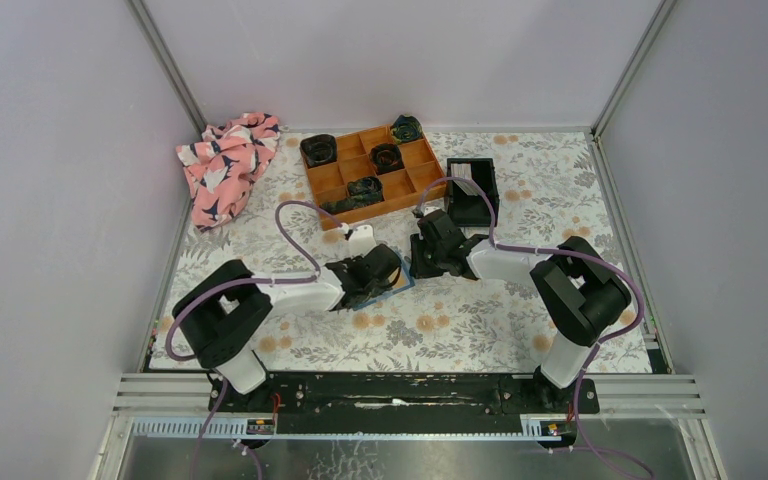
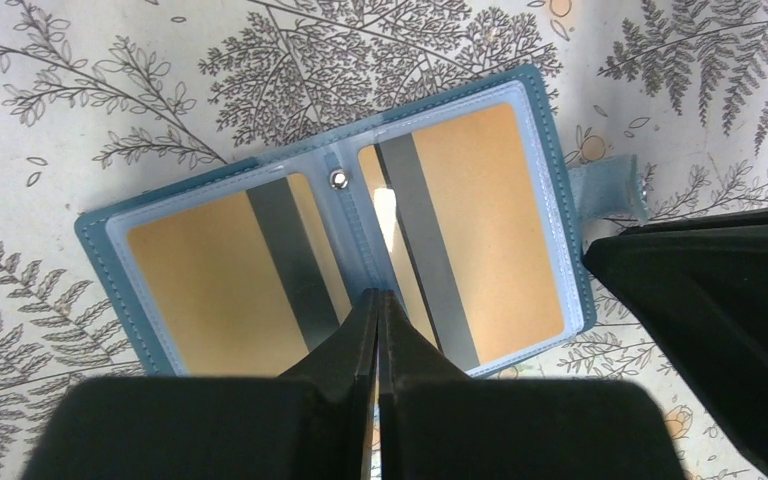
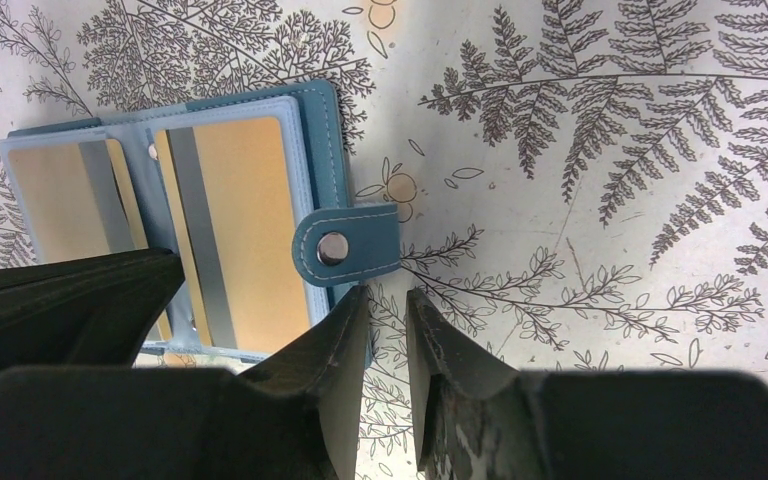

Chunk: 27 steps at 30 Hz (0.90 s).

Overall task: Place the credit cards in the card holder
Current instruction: Insert the credit card into the card holder.

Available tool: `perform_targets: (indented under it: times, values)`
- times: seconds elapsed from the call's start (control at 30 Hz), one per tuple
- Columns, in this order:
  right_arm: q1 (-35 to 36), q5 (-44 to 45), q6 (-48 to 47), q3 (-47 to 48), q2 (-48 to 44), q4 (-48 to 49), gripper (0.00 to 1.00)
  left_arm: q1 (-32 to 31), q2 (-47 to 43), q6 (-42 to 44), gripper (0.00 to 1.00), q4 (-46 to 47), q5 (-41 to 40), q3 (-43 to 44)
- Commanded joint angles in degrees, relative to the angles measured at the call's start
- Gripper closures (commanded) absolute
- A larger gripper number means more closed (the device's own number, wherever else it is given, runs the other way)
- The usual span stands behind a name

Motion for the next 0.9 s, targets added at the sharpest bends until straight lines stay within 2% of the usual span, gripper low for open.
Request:
perform_targets:
  times: [0.0,0.3,0.47,0.67,0.77,0.87]
  values:
    - [0.8,1.3,0.0,-0.3,0.2,0.1,0.72,-0.4,2.4,-0.2,1.0,1.9,0.4,0.9]
    - [1.0,2.0,-0.1,-0.1,-0.7,-0.9,0.72,-0.4,2.4,0.5,1.0,0.4,-0.3,4.0]
    - [1.5,5.7,-1.8,1.7,-3.6,-4.5,0.69,-0.4,-2.0,-0.1,0.99,-3.5,-3.2,3.6]
    - [1.6,9.7,-5.3,6.9,-7.9,-9.5,0.61,-0.4,-9.6,0.9,0.82,-6.3,-6.5,3.6]
    - [1.6,11.5,-7.3,9.3,-10.7,-10.6,0.55,-0.4,-13.8,1.0,0.61,-7.0,-8.2,3.0]
    - [1.6,16.0,-9.9,10.4,-13.8,-8.9,0.51,-0.4,-18.1,0.9,0.45,-6.2,-9.0,1.2]
